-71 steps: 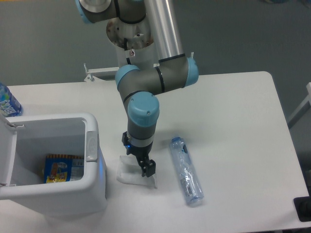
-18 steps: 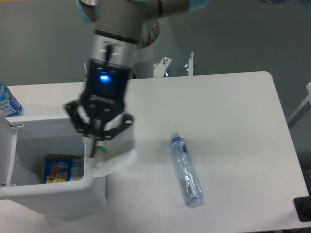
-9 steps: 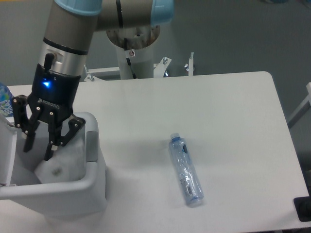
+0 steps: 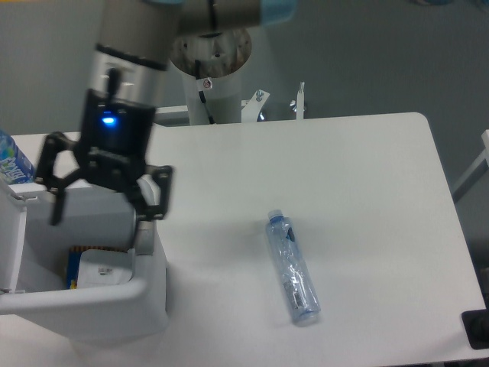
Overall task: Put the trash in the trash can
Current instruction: 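Move the open gripper back above the clear water bottle, then lower the gripper around the clear water bottle and close on it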
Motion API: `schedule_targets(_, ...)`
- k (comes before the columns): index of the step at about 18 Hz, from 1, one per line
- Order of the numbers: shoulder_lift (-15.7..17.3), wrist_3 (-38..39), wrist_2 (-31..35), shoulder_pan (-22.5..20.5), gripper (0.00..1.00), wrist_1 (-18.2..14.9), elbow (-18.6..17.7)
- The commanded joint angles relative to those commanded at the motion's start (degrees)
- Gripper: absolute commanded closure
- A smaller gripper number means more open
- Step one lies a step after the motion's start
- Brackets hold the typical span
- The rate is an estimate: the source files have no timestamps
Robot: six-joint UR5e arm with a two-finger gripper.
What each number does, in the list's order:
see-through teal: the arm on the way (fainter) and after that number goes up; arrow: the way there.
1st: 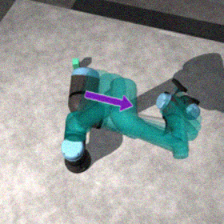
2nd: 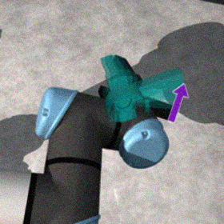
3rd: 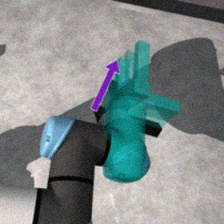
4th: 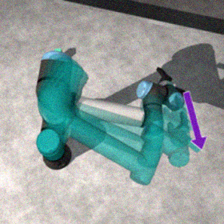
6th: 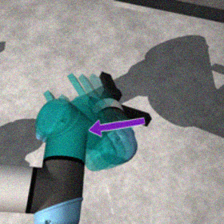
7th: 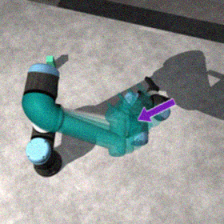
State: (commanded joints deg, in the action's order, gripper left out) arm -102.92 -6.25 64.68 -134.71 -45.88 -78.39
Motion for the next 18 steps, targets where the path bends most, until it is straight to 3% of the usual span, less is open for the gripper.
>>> schedule_targets(8,-2.19,-1.66,8.62,-9.94,0.00,-0.62,-1.24)
schedule_targets(13,-3.87,-11.31,11.25,-11.62,0.00,-2.46,-3.25)
schedule_targets(18,-5.36,-15.45,13.35,-12.06,0.00,-3.60,-6.86)
